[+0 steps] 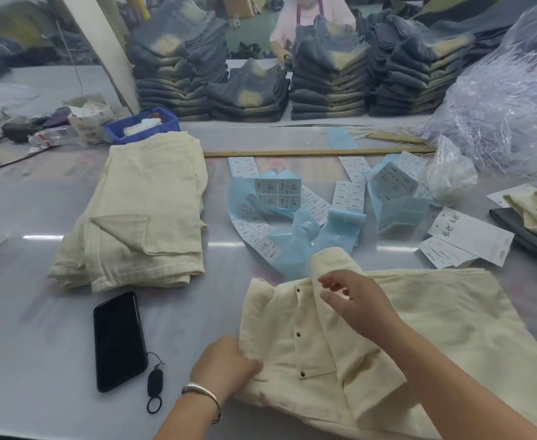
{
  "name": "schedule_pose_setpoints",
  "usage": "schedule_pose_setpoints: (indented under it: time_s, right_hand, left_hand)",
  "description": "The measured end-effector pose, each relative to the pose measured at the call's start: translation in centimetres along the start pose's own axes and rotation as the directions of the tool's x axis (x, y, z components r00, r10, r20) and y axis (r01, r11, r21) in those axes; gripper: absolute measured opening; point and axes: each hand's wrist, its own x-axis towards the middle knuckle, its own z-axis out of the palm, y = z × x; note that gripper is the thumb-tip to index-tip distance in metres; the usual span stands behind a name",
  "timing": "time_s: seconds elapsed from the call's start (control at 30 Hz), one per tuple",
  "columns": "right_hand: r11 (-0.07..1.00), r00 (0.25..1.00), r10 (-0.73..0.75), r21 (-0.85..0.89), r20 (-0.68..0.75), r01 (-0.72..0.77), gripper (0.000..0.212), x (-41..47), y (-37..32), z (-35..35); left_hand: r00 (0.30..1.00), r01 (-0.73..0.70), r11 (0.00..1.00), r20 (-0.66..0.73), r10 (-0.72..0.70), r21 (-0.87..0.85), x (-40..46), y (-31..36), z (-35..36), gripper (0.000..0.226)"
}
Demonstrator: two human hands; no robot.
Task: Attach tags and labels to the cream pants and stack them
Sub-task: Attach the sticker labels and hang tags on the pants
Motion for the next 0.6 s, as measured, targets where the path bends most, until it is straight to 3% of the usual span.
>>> schedule_pose_setpoints:
  time_s: [0.1, 0.17, 0.23, 0.3, 0.37, 0.43, 0.5, 0.6]
  right_hand:
    - [1.0, 0.997, -0.001, -0.005, -0.082, 0.0, 0.03, 3.2, -0.6, 0.4]
    - [1.0, 0.994, -0.026, 0.001, -0.105, 0.026, 0.036, 6.0, -1.8, 0.6]
    - [0.997, 0.995, -0.074, -0.019, -0.071, 0.072, 0.042, 9.1, -3.1, 0.8]
    - [0.99, 0.994, -0.109, -0.089, 0.01, 0.11, 0.049, 11.9, -4.2, 1.2]
    - [0.98, 0.988, -0.112, -0.152, 0.111, 0.128, 0.055, 14.3, -4.9, 1.8]
    - [0.977, 0.981, -0.07, -0.186, 0.179, 0.104, 0.057, 16.2, -5.1, 2.6]
    - [0.976, 0.977, 0.02, -0.215, 0.212, 0.026, 0.057, 17.7, -4.8, 3.3]
    - [0.983, 0.944, 0.183, -0.041, 0.275, -0.178, 0.062, 19.3, -3.7, 4.3]
  left_hand:
    - [0.991, 0.061, 0.96, -0.135, -0.025, 0.272, 0.4, 0.8, -0.1, 0.041]
    - [0.963, 0.049, 0.955, -0.269, 0.033, 0.293, 1.0, 1.2, 0.2, 0.075]
    - [0.885, -0.045, 0.959, -0.434, 0.168, 0.28, 1.2, 2.1, 0.5, 0.09]
    - [0.765, -0.246, 0.924, -0.527, 0.371, 0.293, 1.8, 3.2, 0.4, 0.074]
    - [0.657, -0.42, 0.848, -0.537, 0.53, 0.323, 3.1, 4.2, 0.5, 0.037]
    - [0.72, -0.428, 0.85, -0.452, 0.527, 0.309, 4.3, 5.0, 0.3, 0.01]
    - [0.815, -0.328, 0.924, -0.436, 0.382, 0.195, 5.9, 5.4, -0.1, 0.009]
    - [0.814, -0.279, 0.96, -0.525, 0.249, 0.023, 8.4, 5.7, -1.0, 0.01]
